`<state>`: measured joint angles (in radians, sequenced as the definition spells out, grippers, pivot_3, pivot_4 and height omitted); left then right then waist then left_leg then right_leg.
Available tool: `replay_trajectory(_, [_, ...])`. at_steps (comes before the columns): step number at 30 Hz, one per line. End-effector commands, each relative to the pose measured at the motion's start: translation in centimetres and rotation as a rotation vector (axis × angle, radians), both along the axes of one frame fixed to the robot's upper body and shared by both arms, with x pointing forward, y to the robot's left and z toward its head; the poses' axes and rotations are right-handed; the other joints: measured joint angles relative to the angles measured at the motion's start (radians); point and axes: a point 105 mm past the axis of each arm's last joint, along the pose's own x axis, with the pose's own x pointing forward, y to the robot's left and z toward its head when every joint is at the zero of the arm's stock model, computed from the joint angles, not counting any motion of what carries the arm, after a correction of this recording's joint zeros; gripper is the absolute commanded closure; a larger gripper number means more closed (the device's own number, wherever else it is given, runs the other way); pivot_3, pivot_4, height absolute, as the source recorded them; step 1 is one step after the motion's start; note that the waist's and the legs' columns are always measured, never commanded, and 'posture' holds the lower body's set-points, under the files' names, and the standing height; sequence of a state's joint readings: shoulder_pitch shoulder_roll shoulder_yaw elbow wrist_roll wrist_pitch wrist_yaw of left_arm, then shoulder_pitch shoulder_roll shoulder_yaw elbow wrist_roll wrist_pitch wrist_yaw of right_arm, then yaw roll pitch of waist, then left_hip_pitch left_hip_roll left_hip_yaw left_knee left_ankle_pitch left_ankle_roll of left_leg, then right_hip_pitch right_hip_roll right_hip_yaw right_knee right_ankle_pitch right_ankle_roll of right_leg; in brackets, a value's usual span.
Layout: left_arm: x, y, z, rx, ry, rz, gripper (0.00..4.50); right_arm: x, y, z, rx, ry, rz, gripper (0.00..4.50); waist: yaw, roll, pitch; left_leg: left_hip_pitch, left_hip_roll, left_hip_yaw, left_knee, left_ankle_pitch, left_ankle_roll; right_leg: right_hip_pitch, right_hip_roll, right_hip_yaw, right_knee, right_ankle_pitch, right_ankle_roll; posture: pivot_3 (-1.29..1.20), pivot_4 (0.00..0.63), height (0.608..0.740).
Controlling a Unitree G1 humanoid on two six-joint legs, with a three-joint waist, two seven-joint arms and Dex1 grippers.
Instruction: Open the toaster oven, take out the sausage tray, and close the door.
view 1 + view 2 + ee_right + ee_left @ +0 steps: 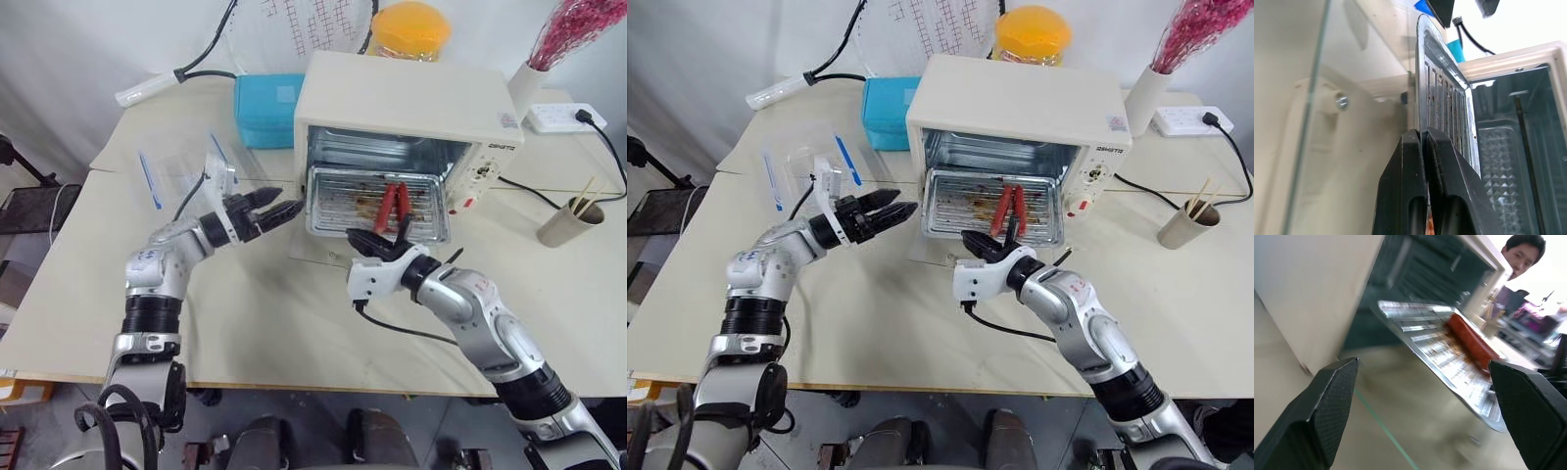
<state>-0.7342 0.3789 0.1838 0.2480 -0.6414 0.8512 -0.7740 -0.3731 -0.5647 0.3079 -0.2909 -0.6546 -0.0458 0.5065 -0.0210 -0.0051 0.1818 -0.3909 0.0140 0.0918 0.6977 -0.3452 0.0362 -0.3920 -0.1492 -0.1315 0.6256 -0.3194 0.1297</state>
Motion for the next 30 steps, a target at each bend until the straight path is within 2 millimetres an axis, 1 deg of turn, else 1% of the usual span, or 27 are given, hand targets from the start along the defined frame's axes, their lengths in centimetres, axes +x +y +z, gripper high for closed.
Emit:
replay_trajectory(1, [-1.5,-0.5,1.0,-0.067,0.118,-0.066,0.00,-1.3,0.3,1.4,-0.002,-0.045,0.044,4.48,0.001,0.000,0.000,0.000,0.000,0.000,0.000,0.000,0.000,0.000,0.000,0.000,0.000,0.000,0.000,0.00,0.150,0.740])
replay_trajectory(3, [-1.8,-1.0,0.5,-0.074,0.201,-0.076,0.00,-1.6,0.5,1.3,-0.012,-0.043,0.063,4.48,0.002,0.000,0.000,0.001,0.000,0.000,0.000,0.000,0.000,0.001,0.000,0.000,0.000,0.000,0.000,0.00,0.150,0.740])
replay_trajectory(7, [-2.4,-1.9,-0.7,-0.070,0.338,-0.109,0.00,-2.0,1.5,1.8,-0.014,-0.063,0.134,4.48,0.002,0.000,0.000,0.001,0.000,0.000,0.000,0.000,0.000,0.001,0.000,0.000,0.000,0.000,0.000,0.00,0.150,0.740])
replay_trajectory(10, [-2.5,-2.0,-1.8,-0.079,0.443,-0.099,0.00,-2.4,2.1,2.0,-0.012,-0.065,0.194,4.48,0.001,0.000,0.000,0.002,0.000,0.000,0.000,0.000,0.000,0.001,0.000,0.001,0.000,0.000,0.000,0.00,0.150,0.740])
replay_trajectory(14, [-2.0,-1.7,-0.5,-0.232,0.488,-0.091,0.78,-2.9,2.7,1.5,-0.036,-0.043,0.254,4.50,0.005,0.000,0.000,0.002,0.000,0.000,0.000,0.000,-0.001,0.001,0.000,0.001,0.000,0.000,0.000,0.00,0.150,0.740])
replay_trajectory(15, [-2.0,-1.6,-0.2,-0.255,0.500,-0.098,1.13,-3.0,2.7,1.3,-0.044,-0.035,0.262,4.50,0.006,0.000,0.000,0.002,0.000,0.000,0.000,0.000,-0.001,0.001,0.000,0.001,0.000,0.000,0.000,0.00,0.150,0.740])
replay_trajectory(16, [-1.9,-1.5,-0.1,-0.272,0.512,-0.096,1.37,-3.0,2.7,1.2,-0.040,-0.020,0.267,4.50,0.008,0.000,0.000,0.002,0.000,0.000,0.000,0.000,-0.001,0.001,0.000,0.001,0.000,0.000,0.000,0.00,0.150,0.740])
replay_trajectory(20, [-1.8,-0.9,-0.4,-0.290,0.565,-0.069,2.47,-3.0,2.6,1.0,-0.038,-0.001,0.278,4.50,0.016,0.000,0.000,0.002,0.000,0.000,0.000,0.000,-0.001,0.001,0.000,0.001,0.000,0.000,0.000,0.00,0.150,0.740])
replay_trajectory(26, [-2.4,-0.6,-0.7,-0.305,0.608,-0.098,4.24,-2.8,2.3,1.2,-0.040,0.007,0.278,4.50,0.019,-0.001,0.000,0.002,-0.001,0.001,0.000,0.000,-0.001,0.001,0.000,0.001,0.000,0.000,0.000,0.00,0.150,0.740])
replay_trajectory(27, [-2.4,-0.5,-0.6,-0.322,0.612,-0.100,4.47,-2.8,2.2,1.2,-0.031,0.017,0.279,4.50,0.018,-0.001,0.000,0.002,-0.001,0.000,0.000,0.000,-0.001,0.001,0.000,0.001,0.000,0.000,0.000,0.00,0.150,0.740])
replay_trajectory(30, [-2.3,-0.3,-0.6,-0.352,0.631,-0.107,4.47,-2.7,2.2,1.1,-0.015,0.042,0.287,4.50,0.018,-0.001,0.000,0.003,-0.001,0.000,0.000,0.000,-0.001,0.002,0.000,0.002,0.001,0.000,0.000,0.00,0.150,0.740])
